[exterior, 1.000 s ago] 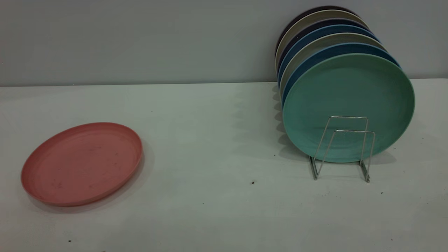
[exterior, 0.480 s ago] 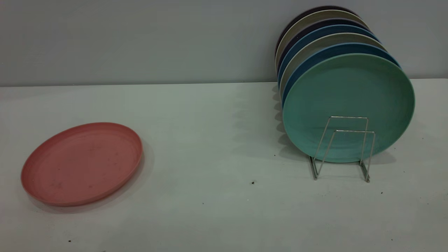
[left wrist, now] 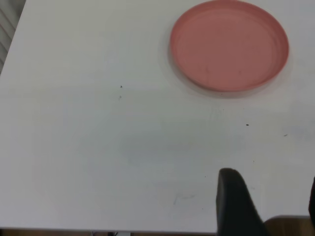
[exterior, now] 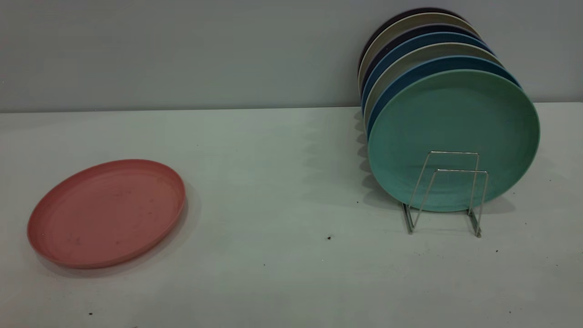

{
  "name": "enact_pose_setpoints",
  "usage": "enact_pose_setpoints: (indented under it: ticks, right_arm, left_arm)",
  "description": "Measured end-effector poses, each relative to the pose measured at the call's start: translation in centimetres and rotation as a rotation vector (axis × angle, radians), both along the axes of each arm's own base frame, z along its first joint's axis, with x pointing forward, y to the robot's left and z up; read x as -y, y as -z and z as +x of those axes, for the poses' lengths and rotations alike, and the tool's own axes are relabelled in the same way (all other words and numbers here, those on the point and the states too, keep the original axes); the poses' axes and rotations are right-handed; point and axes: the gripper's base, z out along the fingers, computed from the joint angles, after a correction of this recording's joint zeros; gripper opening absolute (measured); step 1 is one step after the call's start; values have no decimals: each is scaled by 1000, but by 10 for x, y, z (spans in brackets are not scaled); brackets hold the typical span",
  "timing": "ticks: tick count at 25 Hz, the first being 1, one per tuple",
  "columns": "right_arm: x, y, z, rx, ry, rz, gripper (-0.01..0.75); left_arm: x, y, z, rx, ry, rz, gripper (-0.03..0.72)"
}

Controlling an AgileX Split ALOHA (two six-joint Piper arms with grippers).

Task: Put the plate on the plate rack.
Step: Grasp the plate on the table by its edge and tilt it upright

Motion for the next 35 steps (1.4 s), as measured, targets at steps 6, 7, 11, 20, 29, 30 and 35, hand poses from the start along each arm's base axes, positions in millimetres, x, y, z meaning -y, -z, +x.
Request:
enact_pose_setpoints:
  ticks: [6,7,11,20,29,30,35]
  right_arm:
    - [0,0,0,0,0,0,392]
    - [0,0,0,0,0,0,392]
    - [0,0,0,0,0,0,392]
    - [0,0,0,0,0,0,392]
    - [0,0,0,0,0,0,392]
    - [0,0,0,0,0,0,389]
    - [0,-1,1,1,0,6,384]
  left_arm:
    - [0,0,0,0,0,0,401]
    - [0,0,0,0,0,0,401]
    - [0,0,0,0,0,0,401]
    - [0,0,0,0,0,0,401]
    - [0,-1,0,9,0,0,401]
    - [0,-3,0,21,1,1,401]
    - [2,-9,11,-18,6,-21,401]
